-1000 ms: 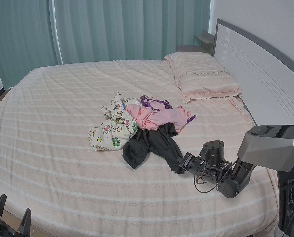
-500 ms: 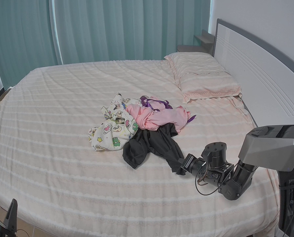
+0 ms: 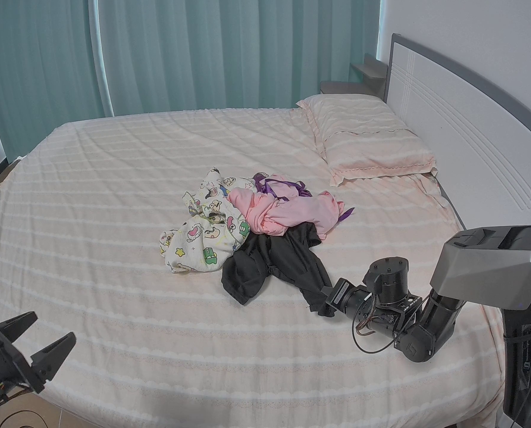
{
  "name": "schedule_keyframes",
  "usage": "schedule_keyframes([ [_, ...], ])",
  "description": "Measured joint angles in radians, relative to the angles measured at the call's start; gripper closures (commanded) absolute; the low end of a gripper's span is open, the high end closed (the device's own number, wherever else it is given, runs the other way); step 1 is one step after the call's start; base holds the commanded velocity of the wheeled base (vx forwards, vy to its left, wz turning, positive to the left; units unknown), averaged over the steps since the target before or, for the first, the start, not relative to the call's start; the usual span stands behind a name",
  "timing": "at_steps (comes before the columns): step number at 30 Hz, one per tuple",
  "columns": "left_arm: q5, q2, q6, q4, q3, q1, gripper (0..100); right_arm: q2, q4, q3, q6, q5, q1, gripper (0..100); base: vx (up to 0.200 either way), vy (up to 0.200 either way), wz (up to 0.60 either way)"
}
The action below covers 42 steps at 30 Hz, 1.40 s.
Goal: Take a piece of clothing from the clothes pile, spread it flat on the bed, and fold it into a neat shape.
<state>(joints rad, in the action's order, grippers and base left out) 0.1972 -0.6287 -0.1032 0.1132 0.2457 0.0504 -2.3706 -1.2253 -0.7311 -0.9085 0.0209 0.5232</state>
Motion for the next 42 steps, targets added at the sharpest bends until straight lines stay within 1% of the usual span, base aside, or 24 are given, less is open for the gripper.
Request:
schedule_keyframes([
  [3, 0.009, -0.147, -0.049, 0.066, 0.001, 0.030, 0, 0.000, 0.000, 0.001, 0.000, 0.000, -0.001, 100, 0.000, 0.000, 0.00],
  [7, 0.020, -0.348, -0.146, 0.130, 0.011, 0.081, 0, 0.001, 0.000, 0.002, 0.001, 0.001, -0.001, 100, 0.000, 0.000, 0.00],
  [11, 0.025, -0.551, -0.256, 0.195, 0.046, 0.140, 0, 0.003, 0.000, 0.002, 0.001, 0.001, -0.001, 100, 0.000, 0.000, 0.00],
  [14, 0.025, -0.700, -0.344, 0.268, 0.083, 0.187, 0, 0.003, -0.001, 0.005, 0.001, 0.001, -0.001, 100, 0.000, 0.000, 0.00],
  [17, 0.009, -0.858, -0.417, 0.343, 0.130, 0.233, 0, 0.004, -0.009, 0.009, 0.002, 0.001, -0.001, 100, 0.000, 0.000, 0.00],
  [22, -0.039, -1.092, -0.501, 0.439, 0.219, 0.298, 0, 0.004, -0.053, 0.027, 0.007, -0.004, 0.002, 100, 0.000, 0.000, 0.00],
  [25, -0.060, -1.216, -0.537, 0.473, 0.284, 0.337, 0, 0.004, -0.149, 0.059, 0.012, -0.025, 0.007, 100, 0.000, 0.000, 0.00],
  [26, -0.068, -1.261, -0.548, 0.481, 0.311, 0.352, 0, 0.003, -0.206, 0.079, 0.015, -0.040, 0.010, 100, 0.000, 0.000, 0.00],
  [29, -0.096, -1.374, -0.570, 0.502, 0.391, 0.382, 0, 0.001, -0.313, 0.133, 0.031, -0.079, 0.018, 100, 0.000, 0.000, 0.00],
  [35, -0.177, -1.548, -0.602, 0.521, 0.555, 0.413, 0, -0.004, -0.327, 0.191, 0.054, -0.113, 0.029, 100, 0.000, 0.000, 0.00],
  [39, -0.209, -1.633, -0.625, 0.526, 0.657, 0.421, 0, -0.006, -0.328, 0.206, 0.059, -0.120, 0.033, 100, 0.000, 0.000, 0.00],
  [42, -0.254, -1.685, -0.633, 0.529, 0.729, 0.424, 0, -0.006, -0.328, 0.211, 0.061, -0.121, 0.033, 100, 0.000, 0.000, 0.00],
])
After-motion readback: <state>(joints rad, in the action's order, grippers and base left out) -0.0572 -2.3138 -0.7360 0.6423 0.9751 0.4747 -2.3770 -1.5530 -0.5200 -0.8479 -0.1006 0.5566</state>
